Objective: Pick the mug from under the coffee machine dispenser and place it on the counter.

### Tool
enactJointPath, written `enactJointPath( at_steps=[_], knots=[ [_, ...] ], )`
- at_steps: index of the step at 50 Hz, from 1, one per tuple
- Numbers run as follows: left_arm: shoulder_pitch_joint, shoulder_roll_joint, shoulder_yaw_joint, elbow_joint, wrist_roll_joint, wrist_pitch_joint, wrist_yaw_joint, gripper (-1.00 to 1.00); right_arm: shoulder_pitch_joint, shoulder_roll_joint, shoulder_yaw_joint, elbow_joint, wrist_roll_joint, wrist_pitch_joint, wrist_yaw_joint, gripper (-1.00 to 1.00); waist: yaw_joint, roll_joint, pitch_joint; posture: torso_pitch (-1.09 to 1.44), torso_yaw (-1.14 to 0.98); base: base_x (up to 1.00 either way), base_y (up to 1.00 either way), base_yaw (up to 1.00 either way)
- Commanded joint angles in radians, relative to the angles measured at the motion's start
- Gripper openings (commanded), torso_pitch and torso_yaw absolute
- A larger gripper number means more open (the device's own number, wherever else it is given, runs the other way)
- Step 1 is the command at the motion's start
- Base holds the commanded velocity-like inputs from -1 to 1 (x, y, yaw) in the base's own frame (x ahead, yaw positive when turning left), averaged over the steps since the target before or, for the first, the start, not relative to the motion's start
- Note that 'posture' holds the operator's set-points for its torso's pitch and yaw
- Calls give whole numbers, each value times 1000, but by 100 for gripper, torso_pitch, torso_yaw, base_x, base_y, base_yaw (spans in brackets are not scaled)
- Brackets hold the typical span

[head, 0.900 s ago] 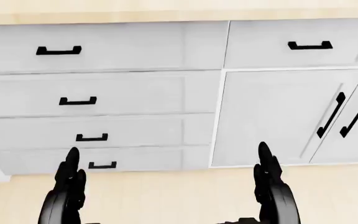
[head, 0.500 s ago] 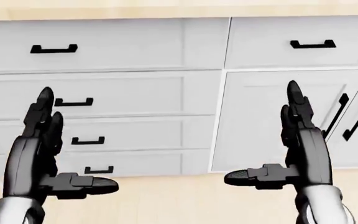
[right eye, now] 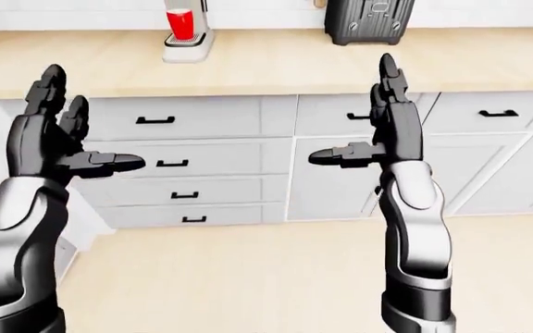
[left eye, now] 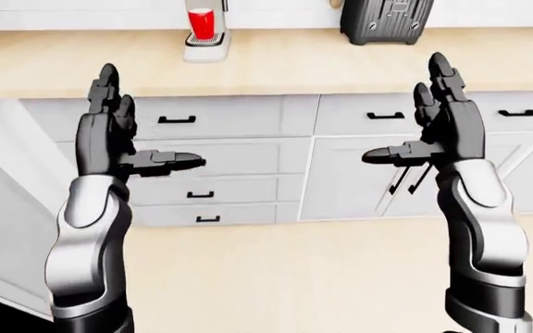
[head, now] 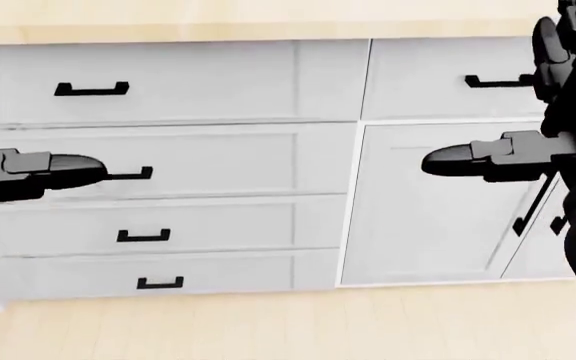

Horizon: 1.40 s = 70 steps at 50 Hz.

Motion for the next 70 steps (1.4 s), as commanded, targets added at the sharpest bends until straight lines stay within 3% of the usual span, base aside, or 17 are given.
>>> enactJointPath(
  at_steps=[1,27,29,30,33,39,43,46,47,50,54,56,58,59,60,63,70],
  knots=[
    [-33,19,11,-45,-14,-6,11,100,-39,-23,-14,-33,9,-20,-9,100,0,1,-22,0,0,0,0,0],
    [-120,210,115,39,-65,-5,27,100,-164,-156,-60,17,12,-8,1,100,0,6,-10,0,0,0,0,0],
    [-125,226,124,52,-66,-9,25,100,-170,-168,-66,31,16,-14,-2,100,0,7,-11,0,0,1,0,0],
    [-126,232,127,55,-68,-9,25,100,-170,-172,-66,34,18,-17,-2,100,-1,11,-32,0,0,5,0,0],
    [-131,246,131,62,-70,-10,26,100,-171,-177,-64,34,20,-20,-5,100,-1,14,-9,0,0,11,0,0],
    [-140,258,131,67,-70,-11,28,100,-176,-186,-68,35,30,-16,-4,100,-3,3,1,0,0,14,0,0],
    [-137,257,129,69,-69,-16,29,100,-175,-187,-67,36,30,-18,-4,100,-4,23,-1,0,0,15,0,0],
    [-133,258,132,69,-68,-20,27,100,-175,-187,-63,34,25,-15,-5,100,-3,76,4,0,0,15,0,0],
    [-133,260,133,69,-68,-19,27,100,-176,-187,-64,32,26,-13,-5,100,-4,57,1,0,0,15,0,0],
    [-136,263,132,68,-66,-19,26,100,-173,-185,-64,30,27,-15,-3,100,-4,62,-7,0,0,14,0,0],
    [-135,259,130,66,-66,-17,28,100,-177,-189,-66,23,29,-6,0,100,3,28,-6,0,0,15,0,0],
    [-140,259,126,67,-64,-14,29,100,-184,-193,-66,18,31,6,2,100,8,0,-1,0,0,15,0,0],
    [-145,259,125,64,-65,-6,31,100,-185,-197,-71,16,35,10,4,100,11,-59,-17,0,0,16,0,0],
    [-147,259,125,62,-65,-4,32,100,-185,-198,-71,16,36,10,4,100,0,-18,-3,0,0,15,0,0],
    [-151,260,125,62,-66,0,33,100,-185,-198,-72,13,38,12,4,100,4,-38,-4,0,0,16,2,0],
    [-159,261,119,58,-67,9,34,100,-193,-204,-75,1,49,33,5,100,-3,-33,-9,0,0,15,6,0],
    [-196,266,109,65,-71,28,42,100,-199,-217,-82,-8,68,51,3,100,-11,40,4,0,0,16,10,0]
  ],
)
